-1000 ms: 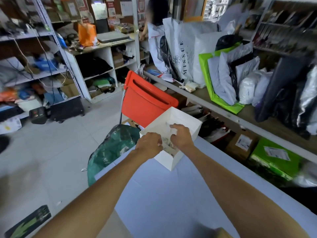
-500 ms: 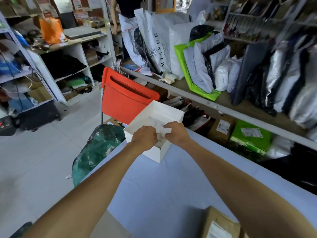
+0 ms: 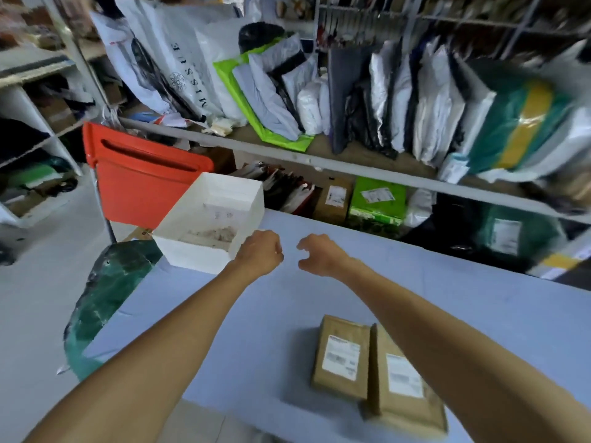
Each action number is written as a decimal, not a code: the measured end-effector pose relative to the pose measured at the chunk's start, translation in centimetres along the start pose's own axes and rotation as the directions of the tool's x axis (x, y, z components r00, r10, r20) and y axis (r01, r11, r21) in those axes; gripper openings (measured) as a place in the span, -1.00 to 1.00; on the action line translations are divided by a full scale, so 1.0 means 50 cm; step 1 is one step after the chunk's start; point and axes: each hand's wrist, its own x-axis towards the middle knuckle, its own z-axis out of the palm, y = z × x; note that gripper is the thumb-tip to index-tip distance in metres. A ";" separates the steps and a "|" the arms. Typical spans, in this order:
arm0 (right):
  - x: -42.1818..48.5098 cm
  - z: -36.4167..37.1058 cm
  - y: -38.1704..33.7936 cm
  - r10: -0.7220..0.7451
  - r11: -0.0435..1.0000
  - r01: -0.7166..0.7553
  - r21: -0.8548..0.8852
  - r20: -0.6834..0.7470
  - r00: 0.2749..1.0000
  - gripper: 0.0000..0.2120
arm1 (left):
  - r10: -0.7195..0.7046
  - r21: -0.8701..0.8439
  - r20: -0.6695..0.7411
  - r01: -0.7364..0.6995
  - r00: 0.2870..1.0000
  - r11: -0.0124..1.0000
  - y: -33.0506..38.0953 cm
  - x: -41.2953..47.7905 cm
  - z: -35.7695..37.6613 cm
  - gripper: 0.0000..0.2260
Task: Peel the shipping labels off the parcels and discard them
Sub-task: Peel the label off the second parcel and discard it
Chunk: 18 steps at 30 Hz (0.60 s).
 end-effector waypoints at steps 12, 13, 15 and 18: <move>-0.371 -0.023 0.320 0.249 0.968 -0.246 0.056 -0.071 0.966 -0.55 | 0.168 0.036 0.171 -0.176 0.971 0.984 0.348 -0.191 0.237 -0.88; -0.393 -0.022 0.336 0.263 0.964 -0.258 0.063 -0.072 0.962 -0.54 | 0.171 0.035 0.179 -0.180 0.969 0.983 0.362 -0.203 0.251 -0.88; -0.426 -0.018 0.362 0.282 0.958 -0.277 0.071 -0.068 0.957 -0.54 | 0.177 0.038 0.183 -0.186 0.967 0.982 0.382 -0.223 0.269 -0.88; -0.457 -0.012 0.385 0.310 0.948 -0.303 0.095 -0.080 0.947 -0.57 | 0.170 0.033 0.184 -0.179 0.968 0.983 0.392 -0.237 0.285 -0.89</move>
